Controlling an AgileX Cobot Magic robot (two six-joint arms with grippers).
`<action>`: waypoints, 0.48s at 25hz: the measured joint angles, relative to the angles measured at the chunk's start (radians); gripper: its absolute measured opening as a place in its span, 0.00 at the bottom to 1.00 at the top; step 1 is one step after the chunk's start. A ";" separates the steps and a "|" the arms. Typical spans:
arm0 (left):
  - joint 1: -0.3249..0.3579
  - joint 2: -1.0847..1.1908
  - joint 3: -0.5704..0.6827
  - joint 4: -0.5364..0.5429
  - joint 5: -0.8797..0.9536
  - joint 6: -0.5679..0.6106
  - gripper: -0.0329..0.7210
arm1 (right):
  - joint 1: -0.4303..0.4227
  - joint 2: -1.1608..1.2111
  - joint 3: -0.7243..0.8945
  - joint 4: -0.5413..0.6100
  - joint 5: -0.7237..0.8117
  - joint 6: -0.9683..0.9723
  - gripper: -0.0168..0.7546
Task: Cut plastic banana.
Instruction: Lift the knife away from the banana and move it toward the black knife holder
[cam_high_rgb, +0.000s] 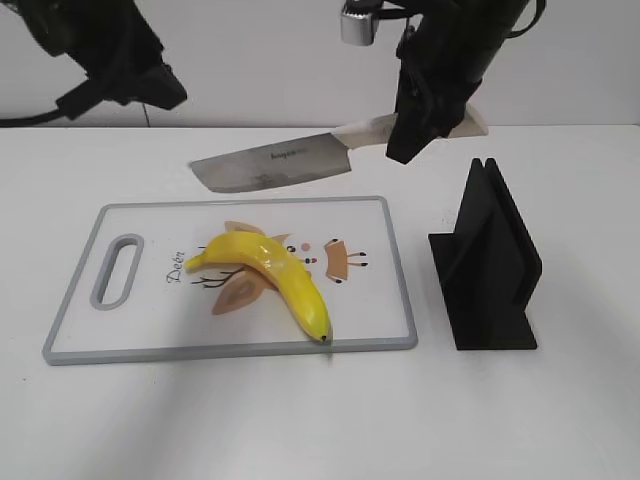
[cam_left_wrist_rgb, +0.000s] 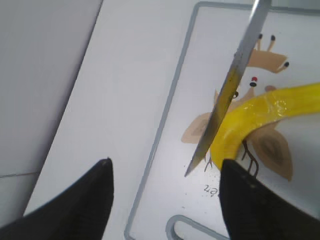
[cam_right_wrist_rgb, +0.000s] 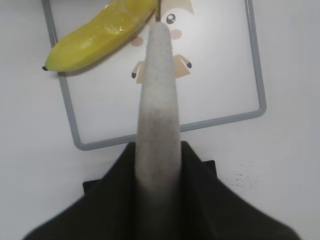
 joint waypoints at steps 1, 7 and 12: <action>0.007 -0.007 -0.001 0.015 -0.005 -0.062 0.86 | 0.000 -0.005 0.000 0.000 0.000 0.037 0.24; 0.090 -0.026 -0.027 0.201 0.049 -0.631 0.83 | 0.000 -0.069 0.000 0.000 0.001 0.272 0.24; 0.185 -0.027 -0.092 0.242 0.276 -0.888 0.83 | 0.000 -0.111 0.000 -0.013 0.002 0.520 0.24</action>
